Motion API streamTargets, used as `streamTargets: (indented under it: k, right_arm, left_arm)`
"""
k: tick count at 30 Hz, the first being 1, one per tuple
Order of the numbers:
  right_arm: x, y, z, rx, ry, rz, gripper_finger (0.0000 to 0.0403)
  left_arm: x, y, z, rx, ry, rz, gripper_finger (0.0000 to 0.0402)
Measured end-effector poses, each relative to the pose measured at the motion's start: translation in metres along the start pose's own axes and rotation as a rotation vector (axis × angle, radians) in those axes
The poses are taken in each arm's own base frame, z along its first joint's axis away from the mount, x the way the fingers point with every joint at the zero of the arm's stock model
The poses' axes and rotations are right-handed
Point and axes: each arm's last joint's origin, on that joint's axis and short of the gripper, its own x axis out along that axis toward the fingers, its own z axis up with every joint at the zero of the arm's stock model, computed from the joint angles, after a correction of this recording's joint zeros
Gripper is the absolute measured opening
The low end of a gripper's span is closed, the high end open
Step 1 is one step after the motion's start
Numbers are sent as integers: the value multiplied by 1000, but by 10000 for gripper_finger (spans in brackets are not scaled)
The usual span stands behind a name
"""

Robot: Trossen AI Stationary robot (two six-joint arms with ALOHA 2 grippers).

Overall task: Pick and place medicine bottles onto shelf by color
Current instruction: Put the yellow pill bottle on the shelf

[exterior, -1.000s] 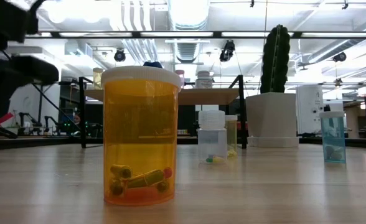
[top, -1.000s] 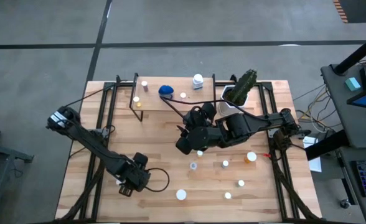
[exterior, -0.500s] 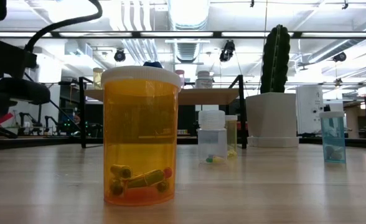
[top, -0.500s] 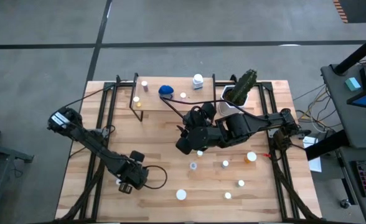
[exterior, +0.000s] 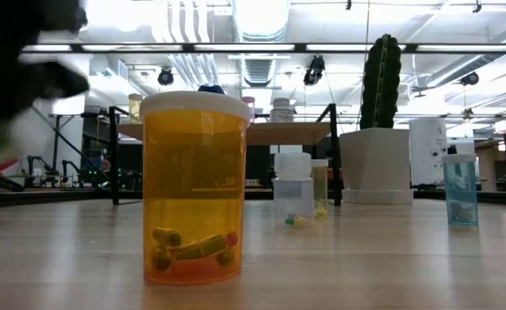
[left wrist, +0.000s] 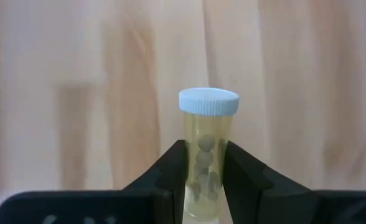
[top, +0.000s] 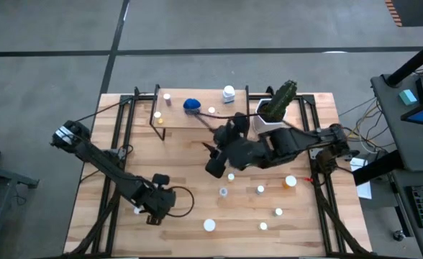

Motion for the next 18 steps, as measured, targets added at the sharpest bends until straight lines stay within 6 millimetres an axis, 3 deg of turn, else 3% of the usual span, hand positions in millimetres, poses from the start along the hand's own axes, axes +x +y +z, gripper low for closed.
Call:
streamTargets:
  k: [4, 9, 14, 18]
  right_arm:
    - [-18, -2, 19, -31, -136, 45, 201]
    - [-20, 21, 24, -122, -278, 101, 201]
    - [-18, 46, 16, -142, -351, 204, 201]
    - [-15, 54, 15, 1, -385, 294, 201]
  left_arm:
    - [-39, 3, 20, -150, -271, 34, 63]
    - [-91, 8, 40, -296, -729, 18, 63]
    - [-129, 12, 50, -259, -980, -44, 63]
    - [-146, 14, 53, -196, -1092, -38, 63]
